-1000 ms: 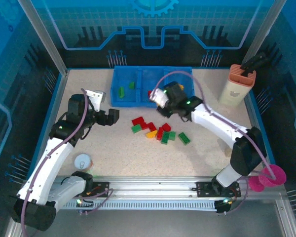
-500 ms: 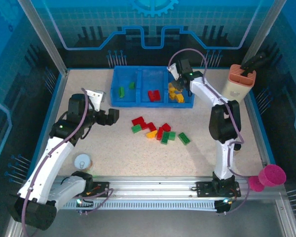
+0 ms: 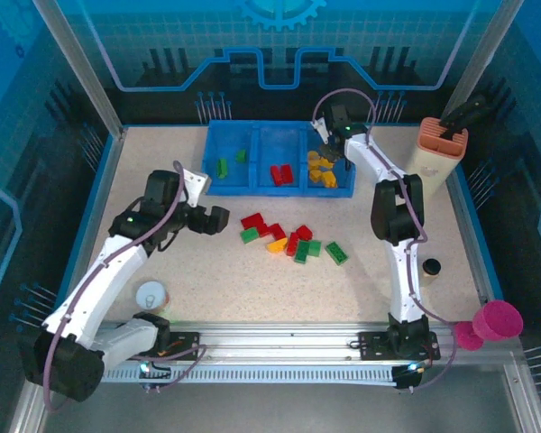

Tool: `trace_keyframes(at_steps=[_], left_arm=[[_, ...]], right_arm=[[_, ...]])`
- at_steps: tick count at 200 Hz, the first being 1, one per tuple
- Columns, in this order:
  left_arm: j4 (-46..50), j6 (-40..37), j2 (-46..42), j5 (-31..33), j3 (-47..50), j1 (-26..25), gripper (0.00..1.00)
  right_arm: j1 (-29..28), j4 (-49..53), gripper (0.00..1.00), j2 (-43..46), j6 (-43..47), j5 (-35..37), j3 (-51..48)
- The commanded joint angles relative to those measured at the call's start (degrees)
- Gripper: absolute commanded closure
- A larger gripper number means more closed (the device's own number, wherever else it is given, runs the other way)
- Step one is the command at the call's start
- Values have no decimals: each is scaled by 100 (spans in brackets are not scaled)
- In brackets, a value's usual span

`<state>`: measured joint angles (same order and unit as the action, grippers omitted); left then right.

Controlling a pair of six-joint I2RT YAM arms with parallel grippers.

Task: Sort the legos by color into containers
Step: Place the lego in the container, then pick up the lego from the center of the table.

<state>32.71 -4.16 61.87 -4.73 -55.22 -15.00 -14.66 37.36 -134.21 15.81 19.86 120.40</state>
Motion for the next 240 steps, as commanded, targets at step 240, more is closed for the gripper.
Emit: trace_keyframes(at_steps=[240], left_arm=[[87,127,-175,-8,6,472,1]], right_arm=[[-3308,-1105,38,4161,2881,-2464,-5825]])
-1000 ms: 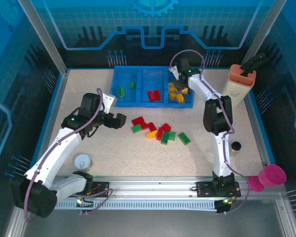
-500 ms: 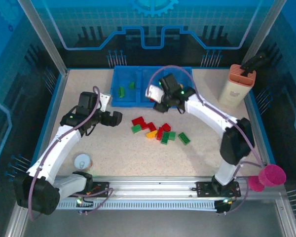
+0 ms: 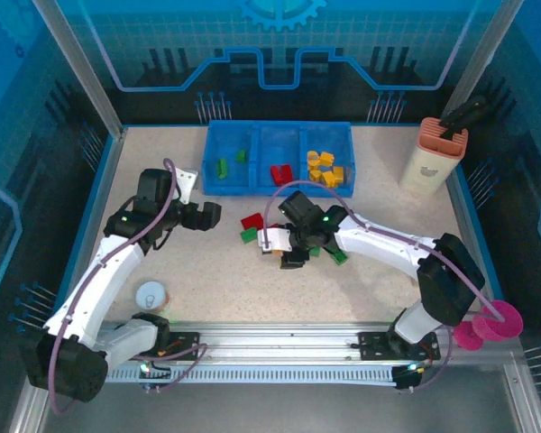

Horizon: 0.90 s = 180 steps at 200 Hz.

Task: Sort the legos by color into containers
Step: Pick up the lego from the center of the table.

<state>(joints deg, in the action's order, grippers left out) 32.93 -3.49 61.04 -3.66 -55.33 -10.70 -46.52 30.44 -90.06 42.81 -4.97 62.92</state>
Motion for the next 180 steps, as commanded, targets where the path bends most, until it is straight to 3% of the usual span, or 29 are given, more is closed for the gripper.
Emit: trace_keyframes(at_steps=[1,72,180], left_arm=[[69,59,-92,-129,20,42,1],[38,55,-137,-219,104,37,1],[6,72,-131,-350,137,42,1]], right_arm=[[-116,-418,38,-269,183,25,-73],[-103,-694,39,-1317,543,97,493],[160,-766,39,-1759,551,91,608]])
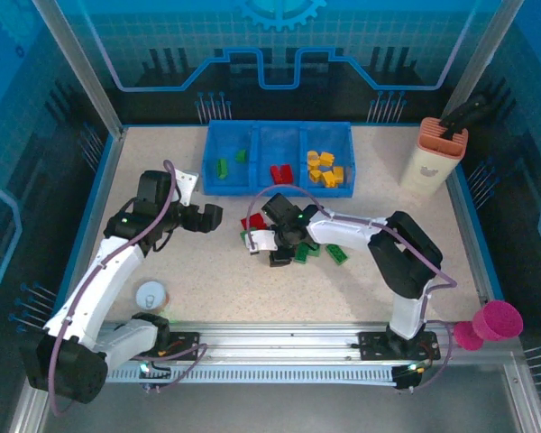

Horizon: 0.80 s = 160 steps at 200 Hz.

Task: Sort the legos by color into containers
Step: Pick up the lego from the center of the table.

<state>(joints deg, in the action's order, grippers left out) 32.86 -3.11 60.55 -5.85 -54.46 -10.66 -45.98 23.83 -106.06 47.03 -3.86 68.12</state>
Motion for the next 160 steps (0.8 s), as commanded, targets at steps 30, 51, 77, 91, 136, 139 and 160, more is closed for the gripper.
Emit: trace_keyframes(at_steps=[30,51,77,91,136,139,160], left_arm=[[18,35,-53,-128,41,37,1],[12,30,-45,-127,40,37,1],[18,35,-50,-127,47,37,1],[14,30,-48,-127,40,37,1],[18,24,-61,-125,40,46,1],[18,28,-61,-120,36,46,1],[18,7,-71,-93,40,46,1]], right_arm=[[126,-33,41,-317,158,20,172],[132,-3,44,-453,148,43,237],[113,-8,51,-556,178,167,239],[116,-19,62,-581,191,227,226],[42,255,93,-441,183,326,409],[32,290,93,-415,165,309,445],[19,607,96,-147,-78,99,683]])
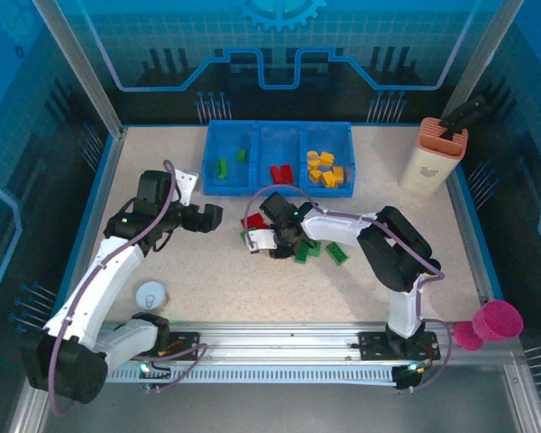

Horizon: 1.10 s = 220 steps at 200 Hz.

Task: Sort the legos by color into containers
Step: Pick up the lego from the center of the table, then place the lego in the container.

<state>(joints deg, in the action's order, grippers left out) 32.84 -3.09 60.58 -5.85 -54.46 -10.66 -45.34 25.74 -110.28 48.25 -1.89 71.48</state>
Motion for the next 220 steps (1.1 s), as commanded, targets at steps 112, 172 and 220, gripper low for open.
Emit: trace_keyframes(at_steps=[112,172,220], left_arm=[[-41,-38,-11,-3,84,46,1],[-13,-26,23,36,68,28,1],[20,-28,209,179,185,-100,1]], right_arm=[[2316,685,93,1316,-2093,356,1418],[3013,513,89,-224,-2443,1181,3030],[3100,743,86,-1672,-2475,1121,4565]])
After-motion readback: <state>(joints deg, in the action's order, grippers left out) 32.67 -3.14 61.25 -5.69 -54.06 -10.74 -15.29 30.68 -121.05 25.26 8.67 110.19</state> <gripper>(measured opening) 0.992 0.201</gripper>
